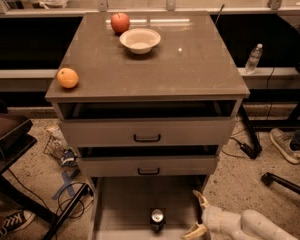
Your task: Pick pepsi can from bottom drawer and place on counter
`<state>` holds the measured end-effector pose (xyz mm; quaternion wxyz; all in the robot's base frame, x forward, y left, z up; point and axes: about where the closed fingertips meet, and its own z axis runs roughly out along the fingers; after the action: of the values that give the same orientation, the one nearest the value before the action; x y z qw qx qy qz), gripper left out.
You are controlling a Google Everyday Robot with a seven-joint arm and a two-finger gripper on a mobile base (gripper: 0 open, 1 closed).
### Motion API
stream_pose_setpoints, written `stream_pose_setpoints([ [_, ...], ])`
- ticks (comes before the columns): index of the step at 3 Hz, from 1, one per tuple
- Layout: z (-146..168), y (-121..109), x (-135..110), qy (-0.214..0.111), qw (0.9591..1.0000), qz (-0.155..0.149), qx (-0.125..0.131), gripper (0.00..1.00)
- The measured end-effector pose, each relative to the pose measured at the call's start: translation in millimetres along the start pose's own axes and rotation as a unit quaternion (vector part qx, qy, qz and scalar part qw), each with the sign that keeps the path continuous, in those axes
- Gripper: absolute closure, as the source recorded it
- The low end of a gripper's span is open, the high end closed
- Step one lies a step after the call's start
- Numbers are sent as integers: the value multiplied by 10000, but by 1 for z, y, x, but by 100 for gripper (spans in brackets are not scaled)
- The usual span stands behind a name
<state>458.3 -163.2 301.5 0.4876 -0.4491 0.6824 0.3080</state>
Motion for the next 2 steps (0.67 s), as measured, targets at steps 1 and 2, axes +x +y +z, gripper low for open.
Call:
stream_pose_setpoints([
  [1, 31, 12, 23, 82, 9998, -41, -150, 0],
  [2, 68, 22, 32, 18, 9994, -70, -343, 0],
])
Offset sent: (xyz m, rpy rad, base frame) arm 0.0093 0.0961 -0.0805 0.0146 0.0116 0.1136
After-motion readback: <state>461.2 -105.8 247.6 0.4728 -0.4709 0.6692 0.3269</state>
